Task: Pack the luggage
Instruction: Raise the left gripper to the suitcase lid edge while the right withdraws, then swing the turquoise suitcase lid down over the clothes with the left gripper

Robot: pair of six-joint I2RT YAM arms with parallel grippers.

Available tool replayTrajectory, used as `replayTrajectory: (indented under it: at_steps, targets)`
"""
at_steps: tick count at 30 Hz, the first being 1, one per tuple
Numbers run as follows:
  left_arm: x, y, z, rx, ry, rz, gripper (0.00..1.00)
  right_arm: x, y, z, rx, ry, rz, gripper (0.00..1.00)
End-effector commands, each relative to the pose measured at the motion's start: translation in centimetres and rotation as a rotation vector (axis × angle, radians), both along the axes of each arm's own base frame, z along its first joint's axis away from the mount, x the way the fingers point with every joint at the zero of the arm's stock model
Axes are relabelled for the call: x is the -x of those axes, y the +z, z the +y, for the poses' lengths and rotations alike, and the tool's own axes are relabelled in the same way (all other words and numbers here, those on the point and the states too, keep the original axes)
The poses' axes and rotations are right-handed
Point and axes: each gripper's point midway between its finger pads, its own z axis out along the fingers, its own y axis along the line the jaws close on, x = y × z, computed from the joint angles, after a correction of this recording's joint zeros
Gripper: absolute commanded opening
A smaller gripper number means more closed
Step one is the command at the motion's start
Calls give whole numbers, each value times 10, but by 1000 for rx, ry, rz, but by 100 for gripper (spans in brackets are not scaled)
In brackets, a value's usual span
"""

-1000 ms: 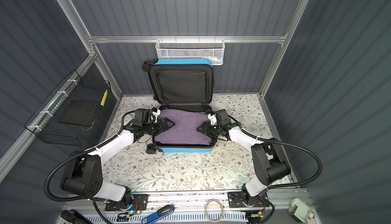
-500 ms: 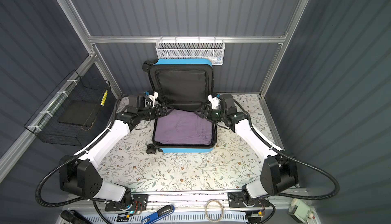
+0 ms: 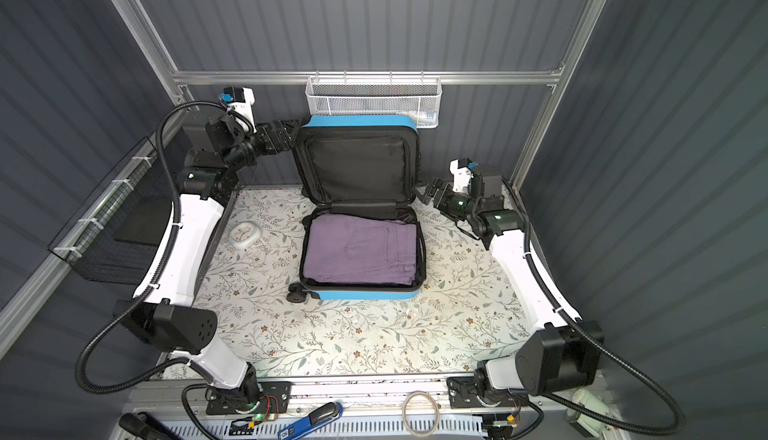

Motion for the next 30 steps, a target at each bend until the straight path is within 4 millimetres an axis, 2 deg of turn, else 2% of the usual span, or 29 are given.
replayTrajectory:
  at_steps: [1,5,10,14,20,27,28,30]
  targets:
    - [-13,-16,-17,-26,-123,48,100,4,-2,-11,-14,-26,18,99]
    - [-30,-15,-29,-28,-198,29,100,5,-8,-22,-11,-50,33,99]
    - [-47,-28,-39,-19,-252,29,100,11,-18,-33,-12,-71,52,99]
    - [-46,-34,-50,7,-328,37,100,14,-24,-42,-14,-91,66,99]
    - [-26,-46,-58,0,-411,71,100,17,-28,-51,-23,-115,73,99]
    - [16,-57,-61,8,-479,105,100,17,-30,-56,-31,-133,80,99]
    - [22,-64,-61,9,-481,121,100,17,-31,-56,-32,-136,83,99]
    - [40,-63,-58,12,-477,114,100,18,-32,-57,-36,-142,83,99]
